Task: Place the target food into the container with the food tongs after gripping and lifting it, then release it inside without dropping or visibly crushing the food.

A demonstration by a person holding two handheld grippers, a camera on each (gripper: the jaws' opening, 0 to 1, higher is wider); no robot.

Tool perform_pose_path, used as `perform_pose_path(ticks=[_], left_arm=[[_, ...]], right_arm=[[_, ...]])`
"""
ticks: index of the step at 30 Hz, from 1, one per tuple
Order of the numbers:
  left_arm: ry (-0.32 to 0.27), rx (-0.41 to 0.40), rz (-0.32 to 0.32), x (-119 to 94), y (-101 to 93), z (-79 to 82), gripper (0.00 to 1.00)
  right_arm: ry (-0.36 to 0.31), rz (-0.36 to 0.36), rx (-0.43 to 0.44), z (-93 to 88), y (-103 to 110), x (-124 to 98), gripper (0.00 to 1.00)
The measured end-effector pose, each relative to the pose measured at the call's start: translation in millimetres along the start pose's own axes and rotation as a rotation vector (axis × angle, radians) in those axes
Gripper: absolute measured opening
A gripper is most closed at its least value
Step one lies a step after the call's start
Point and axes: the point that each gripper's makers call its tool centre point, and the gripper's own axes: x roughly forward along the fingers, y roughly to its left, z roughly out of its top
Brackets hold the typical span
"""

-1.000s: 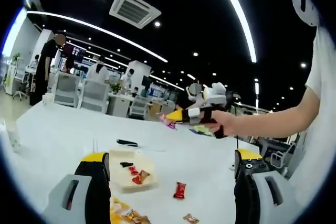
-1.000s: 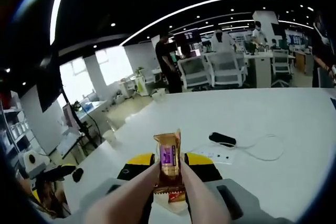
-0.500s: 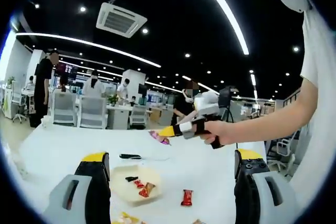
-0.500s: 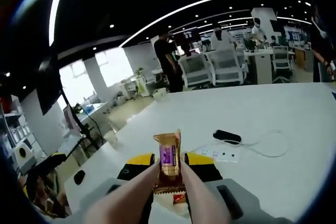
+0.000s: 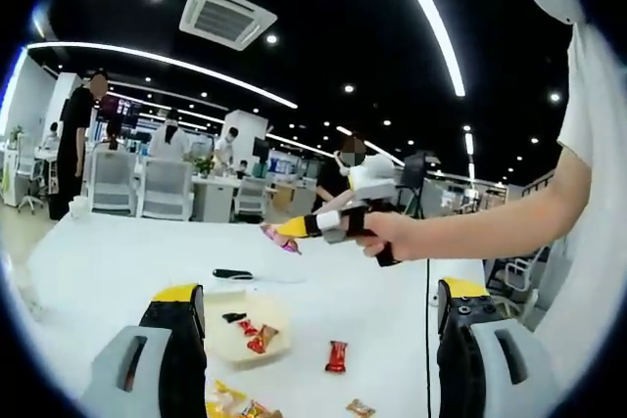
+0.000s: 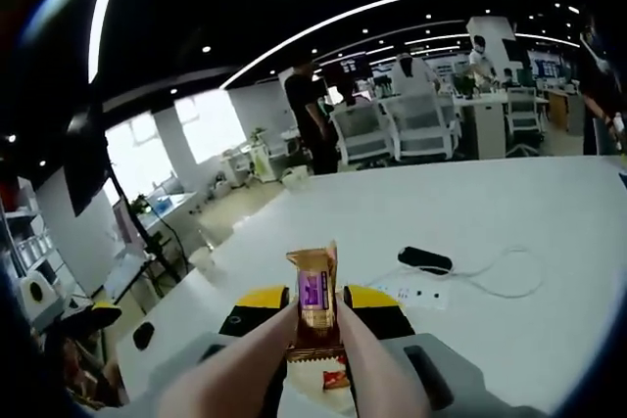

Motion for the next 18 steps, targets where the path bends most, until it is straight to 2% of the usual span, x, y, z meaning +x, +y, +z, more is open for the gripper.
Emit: perform_pose_path(ticks=[3,5,11,13,16,18], left_arm=[[0.028,-0.010,-0.010,4,-0.7,-5.5,0.99],[0.030,-0.008,-0.011,4,-0.7,-6.5,0.99],[0.044,-0.017,-0.016,2,4.0,-9.7,0.99],[0.047,-0.022,-0.009,2,8.1,-9.6,0.99],[0.043,-0.031,0.006,1,14.1,-7.7,0.99],[0.042,-0.039,0.014,0,16.2,-7.2,0.99]], right_arm=[[0.008,-0.011,-0.008,-0.8,-1,7,0.21],[0.006,-0.035,-0.024,0.0,-4,9,0.21],[0.011,-0.046,-0.026,2.6,-11,17,0.22],[0.007,-0.060,-0.012,4.3,-15,18,0.24],[-0.011,-0.071,0.069,8.0,-19,19,0.27],[-0.024,-0.077,0.067,10.4,-21,18,0.28]])
